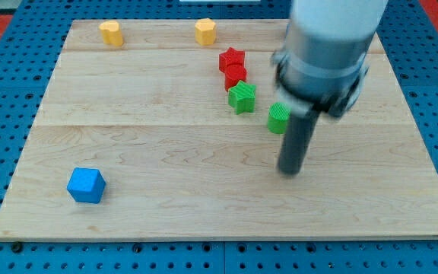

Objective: Move the blue cube horizontally left to the green star

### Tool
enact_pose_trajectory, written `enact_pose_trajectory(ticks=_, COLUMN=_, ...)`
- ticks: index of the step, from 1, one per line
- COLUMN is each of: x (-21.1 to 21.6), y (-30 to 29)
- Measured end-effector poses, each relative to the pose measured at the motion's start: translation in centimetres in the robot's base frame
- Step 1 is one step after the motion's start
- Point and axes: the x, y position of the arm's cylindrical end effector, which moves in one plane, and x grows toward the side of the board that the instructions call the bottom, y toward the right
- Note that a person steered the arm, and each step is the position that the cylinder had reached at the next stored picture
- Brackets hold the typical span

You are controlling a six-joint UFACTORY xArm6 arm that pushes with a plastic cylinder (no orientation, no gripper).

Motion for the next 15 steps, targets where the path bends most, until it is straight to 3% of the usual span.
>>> enact_pose_trajectory(ticks=1, x=4.7, y=-9.5)
enact_pose_trajectory(ticks=2, x=5.0, y=-21.2)
enact_pose_trajectory(ticks=3, x=0.8, y=-28.2)
enact_pose_trajectory(ticks=4, x=-1.9, y=-26.9)
enact_pose_trajectory(ticks=6, x=2.9, y=-26.9)
enact_pose_trajectory(ticks=8, x=-2.2, y=-22.7)
enact_pose_trajectory(ticks=10, x=-2.8, y=-16.6)
enact_pose_trajectory(ticks=11, x=-3.5, y=-15.7)
enact_pose_trajectory(ticks=13, x=-10.5, y=-17.1)
enact_pose_trajectory(ticks=14, x=-11.6, y=-12.0)
enact_pose_trajectory(ticks=15, x=-12.7, y=-14.2)
